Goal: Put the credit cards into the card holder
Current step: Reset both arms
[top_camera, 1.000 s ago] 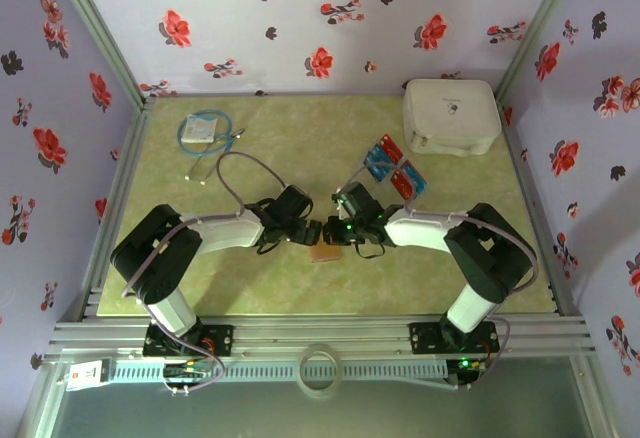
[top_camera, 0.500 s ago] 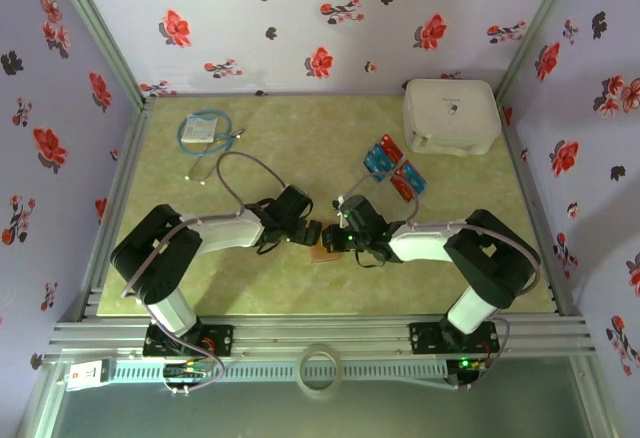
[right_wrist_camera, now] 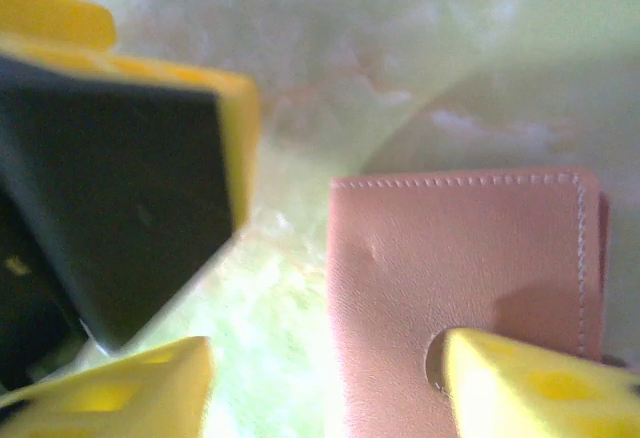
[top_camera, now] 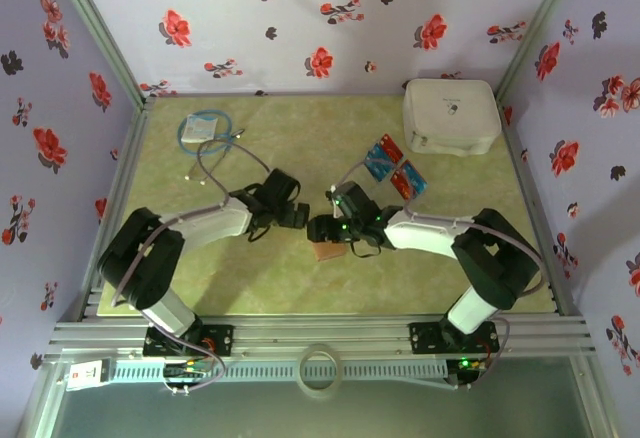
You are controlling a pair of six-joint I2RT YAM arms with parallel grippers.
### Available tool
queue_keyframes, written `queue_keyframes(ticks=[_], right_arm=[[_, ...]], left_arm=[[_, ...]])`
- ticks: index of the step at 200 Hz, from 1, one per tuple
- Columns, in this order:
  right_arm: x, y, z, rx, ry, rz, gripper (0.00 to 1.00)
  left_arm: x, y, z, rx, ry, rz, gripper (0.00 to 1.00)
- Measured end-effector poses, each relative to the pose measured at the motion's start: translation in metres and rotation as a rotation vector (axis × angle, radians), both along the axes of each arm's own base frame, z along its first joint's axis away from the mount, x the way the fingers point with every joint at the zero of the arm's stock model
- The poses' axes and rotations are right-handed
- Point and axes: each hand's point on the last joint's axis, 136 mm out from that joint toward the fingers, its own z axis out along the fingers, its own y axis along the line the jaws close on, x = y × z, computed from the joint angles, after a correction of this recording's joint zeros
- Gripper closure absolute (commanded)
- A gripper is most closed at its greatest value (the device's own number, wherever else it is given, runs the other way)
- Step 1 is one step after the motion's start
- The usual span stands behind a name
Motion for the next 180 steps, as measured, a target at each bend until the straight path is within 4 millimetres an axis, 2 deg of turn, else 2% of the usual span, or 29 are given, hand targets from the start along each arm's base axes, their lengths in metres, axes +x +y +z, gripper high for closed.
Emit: queue_keyframes(ticks=[22, 44, 67, 80, 93, 104, 115, 127, 158, 180], right_arm=[[0.021, -0.001, 0.045, 0.039, -0.054, -0.016, 0.01], [0.037, -0.017, 0.101, 0.081, -0.152, -0.049, 0.01], [0.052, -0.06, 0.147, 0.079, -0.268, -0.148, 0.01], [0.058, -0.089, 0.163, 0.043, -0.331, -0.221, 0.01], [0.066, -0.121, 0.173, -0.015, -0.398, -0.311, 0.01], [0.07, -0.148, 0.174, -0.072, -0.447, -0.388, 0.01], [0.071, -0.176, 0.167, -0.143, -0.48, -0.461, 0.01], [0.072, -0.206, 0.152, -0.22, -0.504, -0.528, 0.01], [0.066, -0.287, 0.096, -0.437, -0.476, -0.704, 0.01], [0.06, -0.319, 0.078, -0.541, -0.474, -0.773, 0.01]], left_arm=[[0.022, 0.02, 0.054, -0.074, -0.12, 0.066, 0.0], [0.029, 0.046, 0.113, -0.138, -0.262, 0.113, 0.0], [0.023, 0.076, 0.164, -0.186, -0.421, 0.157, 0.0], [0.013, 0.094, 0.178, -0.185, -0.5, 0.176, 0.0], [0.002, 0.11, 0.18, -0.163, -0.557, 0.195, 0.0], [-0.007, 0.123, 0.174, -0.132, -0.591, 0.212, 0.0], [-0.015, 0.136, 0.166, -0.093, -0.613, 0.228, 0.0], [-0.019, 0.152, 0.157, -0.051, -0.622, 0.259, 0.0], [-0.021, 0.19, 0.137, 0.058, -0.623, 0.348, 0.0], [-0.017, 0.207, 0.118, 0.113, -0.618, 0.382, 0.0]])
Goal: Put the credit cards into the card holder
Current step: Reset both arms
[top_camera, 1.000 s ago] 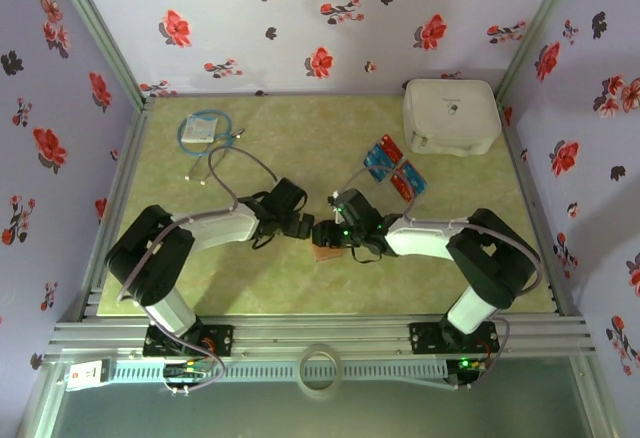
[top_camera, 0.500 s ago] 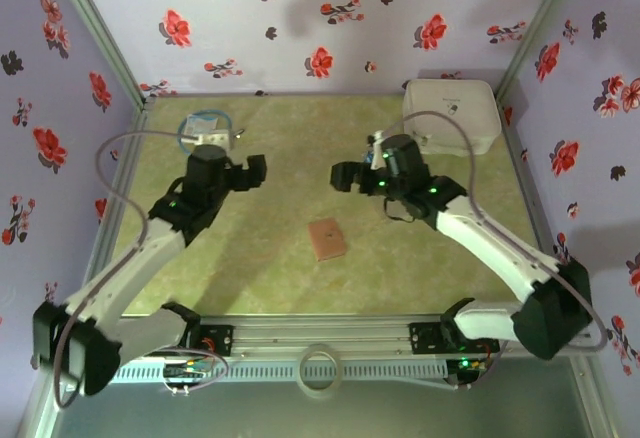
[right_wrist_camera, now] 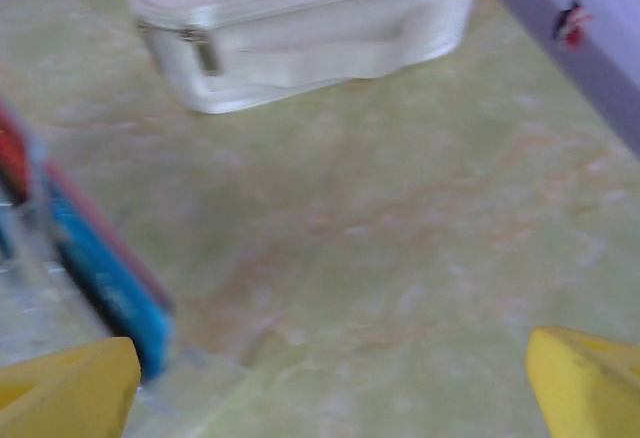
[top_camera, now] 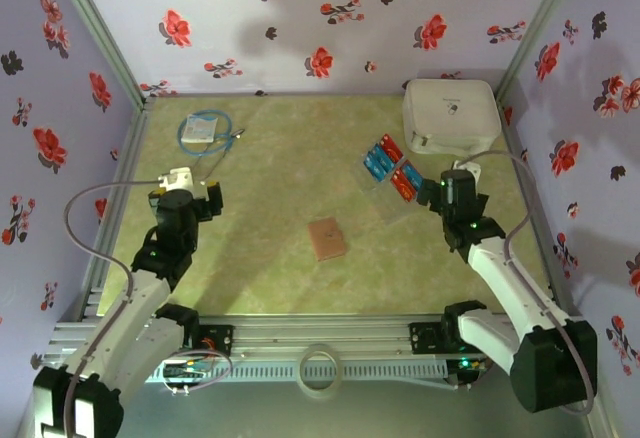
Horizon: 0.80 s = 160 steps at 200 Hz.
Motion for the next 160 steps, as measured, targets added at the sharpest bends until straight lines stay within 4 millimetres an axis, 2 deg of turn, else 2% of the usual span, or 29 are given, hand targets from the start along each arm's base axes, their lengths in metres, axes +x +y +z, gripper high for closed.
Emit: queue_keyframes(ticks=[19, 42, 74, 100, 144, 160], right_arm=[[0.0, -0.014, -0.005, -0.041, -0.025, -0.039, 0.01], [0.004, -0.025, -0.012, -0.079, -0.072, -0.07, 0.01], [0.01, -0.026, -0.042, -0.117, -0.083, -0.06, 0.01], [0.023, -0.023, -0.063, -0.139, -0.083, -0.028, 0.01], [0.061, -0.01, -0.074, -0.147, -0.119, 0.074, 0.01], [0.068, -0.02, -0.076, -0.124, -0.159, 0.061, 0.01]], left_arm=[[0.01, 0.01, -0.021, 0.04, 0.013, 0.026, 0.0], [0.021, 0.017, -0.056, 0.096, 0.067, 0.035, 0.0], [0.031, 0.022, -0.088, 0.132, 0.09, 0.021, 0.0], [0.043, 0.022, -0.098, 0.145, 0.087, -0.008, 0.0], [0.07, 0.016, -0.102, 0.109, 0.049, -0.066, 0.0], [0.073, 0.016, -0.105, 0.097, 0.047, -0.079, 0.0]])
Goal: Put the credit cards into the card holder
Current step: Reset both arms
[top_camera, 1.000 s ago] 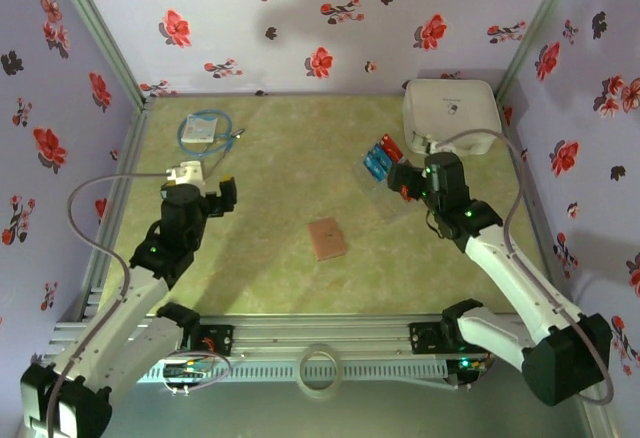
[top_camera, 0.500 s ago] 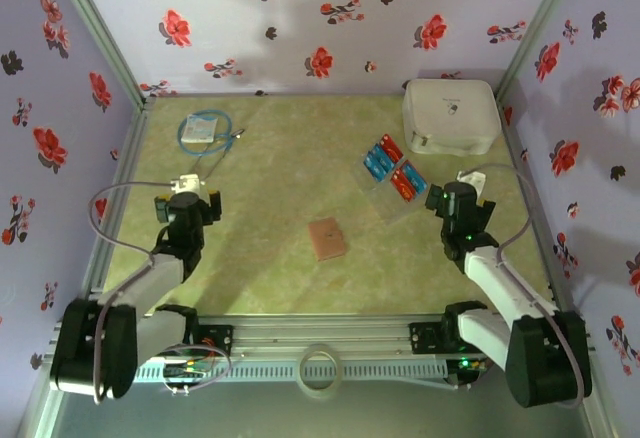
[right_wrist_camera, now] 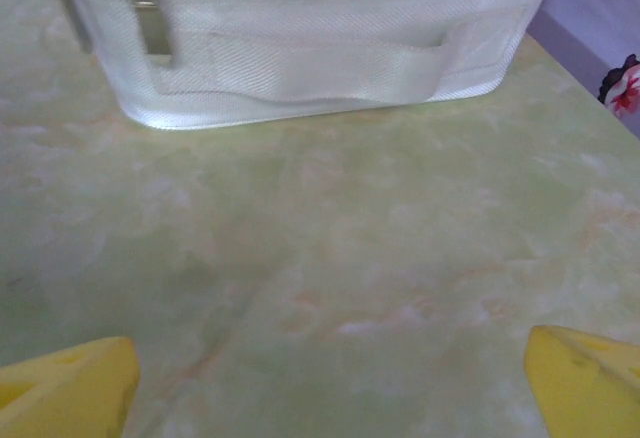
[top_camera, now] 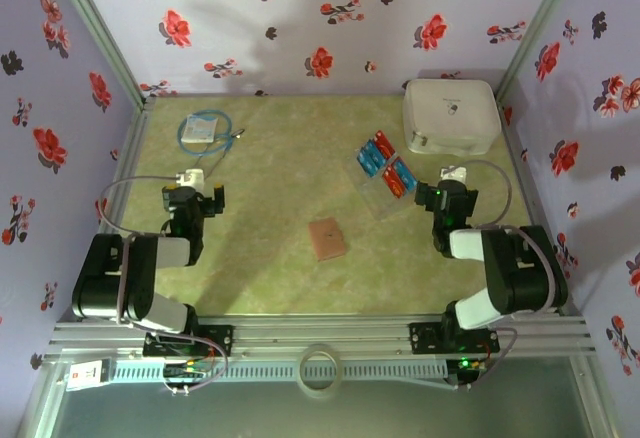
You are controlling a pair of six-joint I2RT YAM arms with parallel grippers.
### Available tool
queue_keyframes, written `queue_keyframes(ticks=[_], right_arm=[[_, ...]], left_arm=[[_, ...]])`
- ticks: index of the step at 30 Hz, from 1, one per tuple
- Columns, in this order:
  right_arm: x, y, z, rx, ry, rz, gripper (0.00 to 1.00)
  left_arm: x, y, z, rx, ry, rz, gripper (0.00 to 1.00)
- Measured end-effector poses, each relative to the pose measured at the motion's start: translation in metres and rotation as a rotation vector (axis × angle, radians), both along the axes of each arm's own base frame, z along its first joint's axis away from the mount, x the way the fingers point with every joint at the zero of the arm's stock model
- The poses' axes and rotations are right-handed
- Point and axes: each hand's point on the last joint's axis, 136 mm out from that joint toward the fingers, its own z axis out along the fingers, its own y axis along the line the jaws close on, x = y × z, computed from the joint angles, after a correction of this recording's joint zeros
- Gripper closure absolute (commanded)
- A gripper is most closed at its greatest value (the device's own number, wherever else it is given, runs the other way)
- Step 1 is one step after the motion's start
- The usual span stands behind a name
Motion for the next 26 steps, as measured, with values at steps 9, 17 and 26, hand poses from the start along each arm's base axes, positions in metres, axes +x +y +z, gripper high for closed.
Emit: queue_keyframes(ticks=[9, 17, 26], right_arm=[[0.012, -0.004, 0.002, 0.064, -0.039, 0.043, 0.01], [0.014, -0.005, 0.005, 0.077, -0.054, 0.038, 0.01], [0.014, -0.005, 0.006, 0.078, -0.058, 0.033, 0.01]], left_arm=[[0.018, 0.016, 0.002, -0.088, -0.013, -0.007, 0.0], [0.02, 0.009, 0.004, -0.1, -0.018, -0.03, 0.0], [0.02, 0.008, 0.004, -0.1, -0.018, -0.034, 0.0]])
